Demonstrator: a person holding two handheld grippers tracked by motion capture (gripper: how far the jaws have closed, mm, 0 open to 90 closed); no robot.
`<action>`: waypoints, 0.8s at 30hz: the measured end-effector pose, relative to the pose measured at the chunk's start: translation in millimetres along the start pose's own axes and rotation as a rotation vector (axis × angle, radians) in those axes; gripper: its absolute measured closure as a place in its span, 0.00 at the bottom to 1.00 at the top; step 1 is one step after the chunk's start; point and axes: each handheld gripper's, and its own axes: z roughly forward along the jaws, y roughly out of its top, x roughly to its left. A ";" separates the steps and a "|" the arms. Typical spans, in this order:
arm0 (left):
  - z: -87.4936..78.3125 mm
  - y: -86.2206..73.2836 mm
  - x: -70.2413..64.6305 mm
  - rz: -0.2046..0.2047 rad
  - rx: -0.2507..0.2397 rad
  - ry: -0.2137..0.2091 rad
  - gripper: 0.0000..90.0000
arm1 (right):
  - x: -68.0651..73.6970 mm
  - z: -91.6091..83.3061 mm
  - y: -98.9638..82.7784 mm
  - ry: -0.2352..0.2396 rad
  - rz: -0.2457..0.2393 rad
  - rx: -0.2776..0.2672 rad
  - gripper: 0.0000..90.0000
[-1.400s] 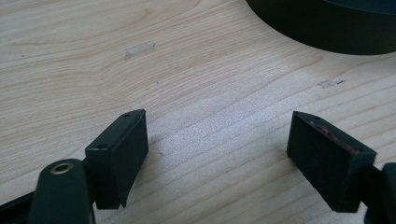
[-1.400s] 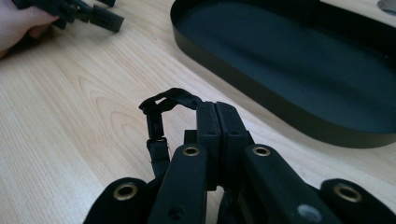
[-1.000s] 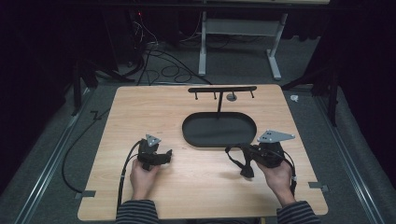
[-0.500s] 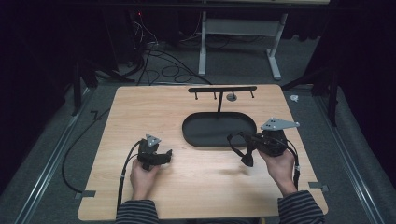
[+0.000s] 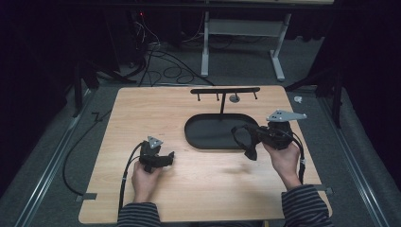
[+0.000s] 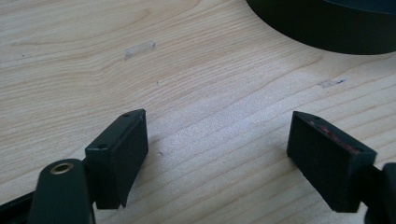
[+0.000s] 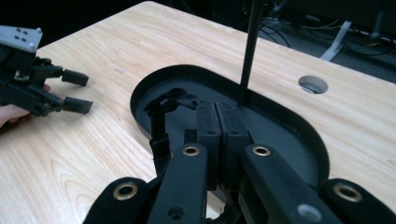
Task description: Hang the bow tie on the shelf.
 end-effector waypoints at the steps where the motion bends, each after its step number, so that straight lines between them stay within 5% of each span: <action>1: 0.0 0.0 0.0 0.000 0.000 0.000 0.23 | -0.8 -0.4 1.6 -0.003 0.006 -0.001 1.00; 24: 0.0 -0.2 -0.1 -0.001 -0.002 0.001 0.23 | -18.1 10.9 33.2 -0.050 0.023 -0.015 1.00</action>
